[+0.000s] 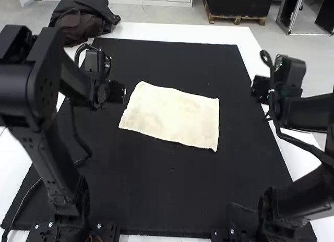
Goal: Fold the towel.
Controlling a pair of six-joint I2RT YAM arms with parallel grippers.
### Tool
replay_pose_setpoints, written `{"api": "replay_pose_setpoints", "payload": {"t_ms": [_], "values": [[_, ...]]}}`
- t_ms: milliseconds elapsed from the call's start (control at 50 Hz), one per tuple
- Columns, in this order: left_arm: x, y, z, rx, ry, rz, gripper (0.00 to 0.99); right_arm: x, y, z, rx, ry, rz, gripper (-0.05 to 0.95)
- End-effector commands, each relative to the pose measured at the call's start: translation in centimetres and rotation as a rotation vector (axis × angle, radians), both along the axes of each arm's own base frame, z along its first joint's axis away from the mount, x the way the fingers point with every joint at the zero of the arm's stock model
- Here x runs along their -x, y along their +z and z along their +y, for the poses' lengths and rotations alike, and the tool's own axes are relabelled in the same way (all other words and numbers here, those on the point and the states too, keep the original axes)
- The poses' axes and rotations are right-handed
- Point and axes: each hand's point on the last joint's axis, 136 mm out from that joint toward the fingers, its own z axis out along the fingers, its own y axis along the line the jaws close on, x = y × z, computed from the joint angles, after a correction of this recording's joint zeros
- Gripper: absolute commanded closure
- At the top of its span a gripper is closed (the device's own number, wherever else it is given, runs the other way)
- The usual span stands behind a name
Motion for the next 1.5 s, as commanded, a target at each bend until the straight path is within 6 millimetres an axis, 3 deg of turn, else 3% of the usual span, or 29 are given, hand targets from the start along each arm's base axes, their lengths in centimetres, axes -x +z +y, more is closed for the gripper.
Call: {"api": "replay_pose_setpoints", "payload": {"t_ms": [0, 140, 300, 440, 640, 860, 940, 1160, 1480], "values": [[-2.2, 2.7, -2.1, 0.009, -0.120, -0.061, 0.038, -0.8, 0.1, 2.8, -0.041, 0.101, 0.013, -0.01], [-3.9, 3.3, -2.5, 0.004, -0.150, -0.058, 0.038, -0.7, -1.1, 5.7, -0.144, 0.193, 0.064, -0.01], [-5.1, 1.7, -3.1, 0.013, -0.194, -0.003, 0.038, -0.7, -3.2, 8.5, -0.249, 0.256, 0.143, 0.00], [-5.8, 0.0, -3.7, 0.009, -0.228, 0.051, 0.038, -1.3, -4.3, 9.6, -0.310, 0.282, 0.186, 0.00], [-7.2, -0.8, -4.4, 0.001, -0.280, 0.058, 0.039, -2.4, -5.4, 10.5, -0.354, 0.312, 0.232, 0.00], [-8.7, -2.6, -4.6, 0.002, -0.301, 0.107, 0.041, -3.4, -6.4, 13.0, -0.395, 0.362, 0.275, 0.00], [-9.2, -2.4, -5.1, 0.005, -0.314, 0.099, 0.041, -3.6, -7.0, 13.7, -0.420, 0.378, 0.292, 0.00], [-10.9, -2.8, -7.2, 0.004, -0.352, 0.086, 0.041, -4.6, -8.3, 14.1, -0.452, 0.386, 0.311, 0.00], [-12.6, -5.1, -7.2, 0.002, -0.348, 0.121, 0.046, -5.9, -9.8, 14.4, -0.462, 0.389, 0.323, 0.00]]}}
